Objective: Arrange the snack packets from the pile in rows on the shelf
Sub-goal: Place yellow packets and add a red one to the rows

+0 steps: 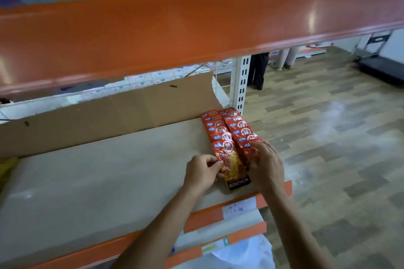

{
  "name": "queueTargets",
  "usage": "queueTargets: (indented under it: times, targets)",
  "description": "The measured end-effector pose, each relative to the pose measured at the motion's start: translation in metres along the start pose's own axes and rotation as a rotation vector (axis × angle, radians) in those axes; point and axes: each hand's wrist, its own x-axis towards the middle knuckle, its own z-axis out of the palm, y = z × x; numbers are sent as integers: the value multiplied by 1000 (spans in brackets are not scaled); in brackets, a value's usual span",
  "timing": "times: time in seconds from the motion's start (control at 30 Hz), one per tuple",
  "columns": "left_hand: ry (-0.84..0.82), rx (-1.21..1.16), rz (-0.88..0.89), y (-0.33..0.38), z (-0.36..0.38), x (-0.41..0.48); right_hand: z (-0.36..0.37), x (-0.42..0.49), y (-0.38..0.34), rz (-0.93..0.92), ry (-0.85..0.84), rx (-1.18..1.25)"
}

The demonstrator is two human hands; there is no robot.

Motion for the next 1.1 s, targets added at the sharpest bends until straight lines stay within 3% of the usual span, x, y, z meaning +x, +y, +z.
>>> queueTargets:
  times: [0.27,0.7,0.9,1.1]
  targets:
    - [116,131,6,5,10,-2,-4,2,6,29,-117,44]
    - [173,84,-56,12,17,-8,-17,2,-2,12,-177,82]
    - [261,230,41,4,8,-19,-4,-8,-12,-118,-147,93]
    - [366,380,200,-12,-32,-43,27,-38,-55,-261,-240,113]
